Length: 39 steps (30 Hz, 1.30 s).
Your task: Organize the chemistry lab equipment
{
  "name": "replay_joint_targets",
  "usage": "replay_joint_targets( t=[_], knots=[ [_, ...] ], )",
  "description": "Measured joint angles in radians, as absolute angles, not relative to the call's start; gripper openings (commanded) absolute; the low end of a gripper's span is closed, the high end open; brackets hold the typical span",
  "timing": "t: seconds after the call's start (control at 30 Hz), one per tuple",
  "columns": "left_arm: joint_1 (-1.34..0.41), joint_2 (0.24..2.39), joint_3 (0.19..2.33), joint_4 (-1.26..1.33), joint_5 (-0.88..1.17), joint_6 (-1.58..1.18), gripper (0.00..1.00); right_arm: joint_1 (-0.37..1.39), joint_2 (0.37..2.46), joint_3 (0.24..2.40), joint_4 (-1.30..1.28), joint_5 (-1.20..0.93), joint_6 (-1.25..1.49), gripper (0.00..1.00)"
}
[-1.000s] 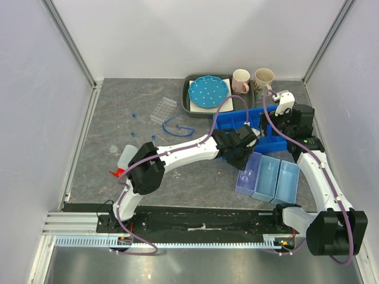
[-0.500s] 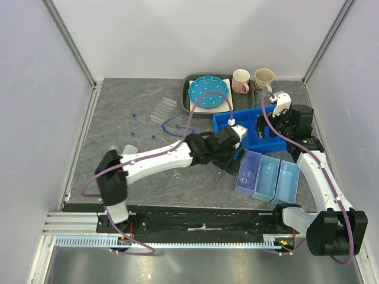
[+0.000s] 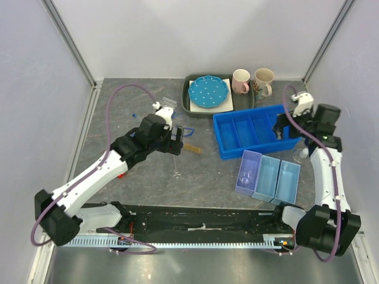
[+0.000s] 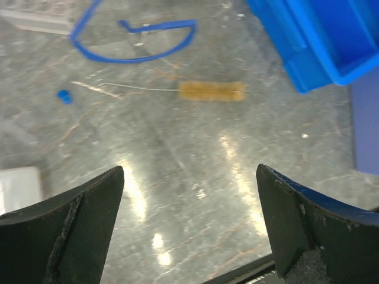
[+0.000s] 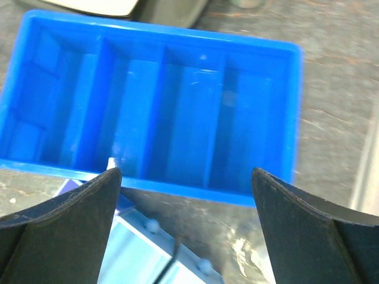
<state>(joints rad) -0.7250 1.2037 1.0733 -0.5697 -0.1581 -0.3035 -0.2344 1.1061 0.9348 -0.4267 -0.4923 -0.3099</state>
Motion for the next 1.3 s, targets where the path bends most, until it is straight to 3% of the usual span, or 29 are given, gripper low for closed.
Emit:
replay_joint_targets(
  t=[0.23, 0.6, 1.3],
  knots=[
    [-0.694, 1.097, 0.966, -0.583, -0.231, -0.212, 0.98, -0.491, 1.181, 1.097, -0.633, -0.48, -0.421, 0.98],
    [-0.694, 1.011, 0.932, -0.588, -0.243, -0.181, 0.98, -0.52, 1.437, 1.096, -0.754, -0.298, -0.461, 0.98],
    [-0.694, 1.015, 0.926, -0.589, -0.245, -0.18, 0.98, -0.517, 1.626, 1.027, -0.598, -0.166, -0.505, 0.98]
  ],
)
